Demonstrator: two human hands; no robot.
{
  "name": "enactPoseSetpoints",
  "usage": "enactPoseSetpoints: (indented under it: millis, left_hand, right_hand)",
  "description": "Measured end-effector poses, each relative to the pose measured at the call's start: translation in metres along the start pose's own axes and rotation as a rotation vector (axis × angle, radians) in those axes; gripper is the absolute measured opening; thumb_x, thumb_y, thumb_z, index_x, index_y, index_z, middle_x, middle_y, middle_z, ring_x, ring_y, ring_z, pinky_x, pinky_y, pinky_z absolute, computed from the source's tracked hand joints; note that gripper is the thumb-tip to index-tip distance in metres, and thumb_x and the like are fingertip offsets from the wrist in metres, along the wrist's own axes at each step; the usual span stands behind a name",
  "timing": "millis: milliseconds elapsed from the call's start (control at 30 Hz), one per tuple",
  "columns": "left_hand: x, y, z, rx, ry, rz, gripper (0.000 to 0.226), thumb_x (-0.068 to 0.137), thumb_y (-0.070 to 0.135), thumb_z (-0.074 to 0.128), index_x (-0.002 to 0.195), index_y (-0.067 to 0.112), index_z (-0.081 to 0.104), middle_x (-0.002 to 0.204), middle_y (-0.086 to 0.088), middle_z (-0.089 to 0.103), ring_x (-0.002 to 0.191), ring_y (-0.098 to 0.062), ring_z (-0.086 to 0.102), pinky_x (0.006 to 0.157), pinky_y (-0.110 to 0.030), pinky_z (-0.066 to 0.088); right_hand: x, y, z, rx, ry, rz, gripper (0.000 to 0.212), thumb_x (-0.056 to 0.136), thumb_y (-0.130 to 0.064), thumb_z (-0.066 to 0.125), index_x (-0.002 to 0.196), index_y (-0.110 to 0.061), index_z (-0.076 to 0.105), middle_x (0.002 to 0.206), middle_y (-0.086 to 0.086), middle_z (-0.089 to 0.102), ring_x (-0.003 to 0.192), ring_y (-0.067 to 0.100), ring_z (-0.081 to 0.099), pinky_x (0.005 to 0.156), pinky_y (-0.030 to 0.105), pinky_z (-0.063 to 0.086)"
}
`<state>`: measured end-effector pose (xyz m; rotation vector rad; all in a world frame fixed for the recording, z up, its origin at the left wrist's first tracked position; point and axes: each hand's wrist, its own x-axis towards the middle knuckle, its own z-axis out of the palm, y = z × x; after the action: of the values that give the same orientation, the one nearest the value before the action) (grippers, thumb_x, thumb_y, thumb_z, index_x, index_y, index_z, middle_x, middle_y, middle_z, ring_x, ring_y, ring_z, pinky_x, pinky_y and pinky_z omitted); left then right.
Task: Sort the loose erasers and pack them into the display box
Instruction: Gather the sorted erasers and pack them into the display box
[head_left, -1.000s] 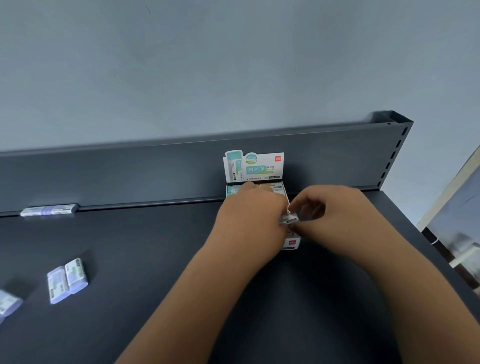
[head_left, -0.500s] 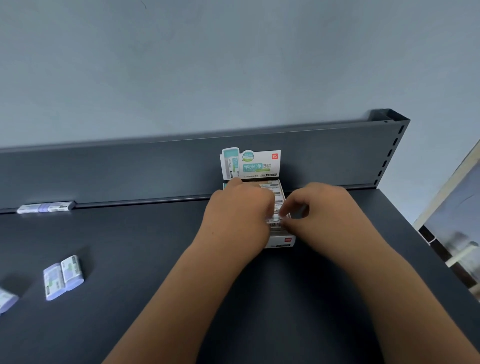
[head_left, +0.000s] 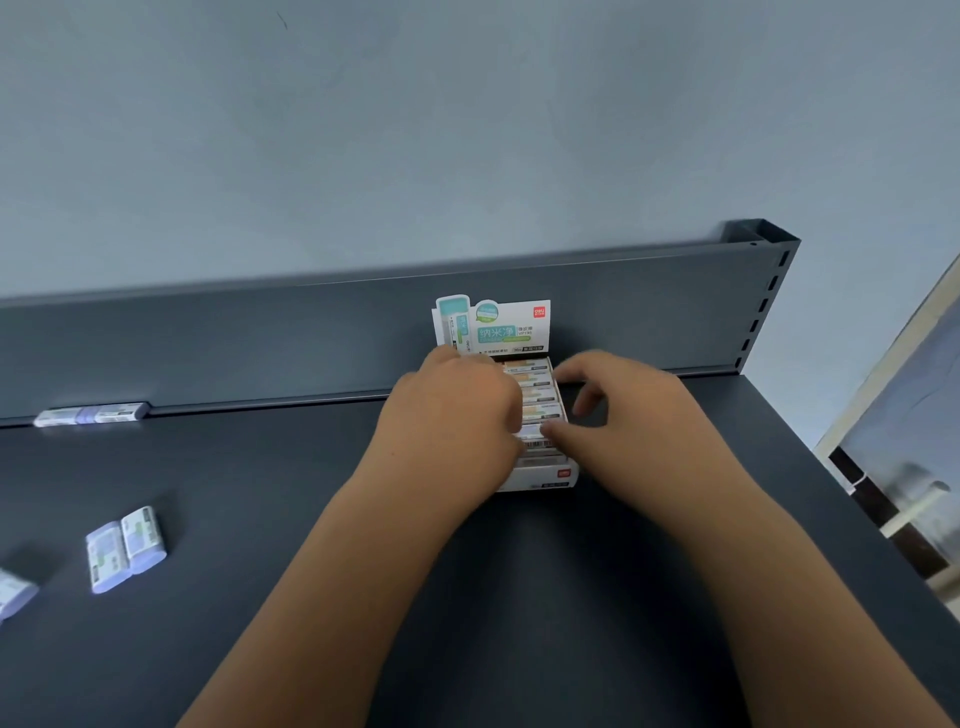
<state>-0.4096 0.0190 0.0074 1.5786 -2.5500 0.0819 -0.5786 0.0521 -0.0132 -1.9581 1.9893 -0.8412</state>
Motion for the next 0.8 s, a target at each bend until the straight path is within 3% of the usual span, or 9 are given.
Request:
enactPoseSetpoints:
  millis: [100, 267, 400, 567, 800]
  left_hand:
    - [-0.007, -0.008, -0.009, -0.051, 0.039, -0.049, 0.030, 0.088, 0.057, 0.061, 0.102, 0.033, 0.071, 0.111, 0.012, 0.063, 0.112, -0.015, 0.047, 0.087, -0.038, 0.050]
    - [-0.032, -0.020, -0.017, -0.037, 0.148, -0.157, 0.055, 0.082, 0.082, 0.039, 0.093, 0.034, 0.065, 0.087, 0.013, 0.061, 0.091, -0.011, 0.053, 0.071, -0.035, 0.052]
    - [-0.057, -0.037, -0.009, -0.007, 0.182, -0.242, 0.063, 0.078, 0.086, 0.031, 0.086, 0.032, 0.064, 0.084, 0.012, 0.063, 0.089, -0.012, 0.055, 0.070, -0.036, 0.053]
    - [-0.086, -0.063, 0.002, 0.012, 0.146, -0.332, 0.074, 0.072, 0.085, 0.021, 0.094, 0.031, 0.068, 0.091, 0.012, 0.065, 0.101, -0.014, 0.056, 0.077, -0.036, 0.052]
    - [-0.126, -0.142, 0.003, 0.004, 0.148, -0.337, 0.073, 0.071, 0.084, 0.021, 0.094, 0.032, 0.068, 0.095, 0.014, 0.065, 0.099, -0.014, 0.056, 0.076, -0.035, 0.050]
  right_hand:
    - [0.000, -0.004, -0.004, 0.046, 0.048, -0.031, 0.042, 0.086, -0.046, 0.070, 0.125, -0.040, 0.056, 0.093, -0.015, 0.058, 0.084, 0.002, 0.055, 0.069, 0.025, 0.045]
    - [-0.008, -0.022, -0.017, -0.003, 0.060, -0.157, 0.043, 0.090, -0.050, 0.063, 0.130, -0.036, 0.060, 0.112, -0.014, 0.062, 0.101, 0.006, 0.058, 0.089, 0.034, 0.052]
    - [-0.022, -0.046, -0.012, -0.133, -0.049, -0.212, 0.048, 0.091, -0.062, 0.052, 0.131, -0.036, 0.058, 0.126, -0.014, 0.057, 0.117, 0.012, 0.054, 0.094, 0.035, 0.049]
    - [-0.033, -0.075, 0.021, -0.193, -0.197, -0.215, 0.049, 0.093, -0.066, 0.043, 0.127, -0.034, 0.054, 0.124, -0.008, 0.056, 0.116, 0.018, 0.051, 0.092, 0.041, 0.051]
    - [-0.040, -0.138, 0.066, -0.341, -0.150, -0.202, 0.047, 0.094, -0.065, 0.043, 0.124, -0.032, 0.057, 0.118, -0.009, 0.058, 0.116, 0.018, 0.049, 0.094, 0.040, 0.046]
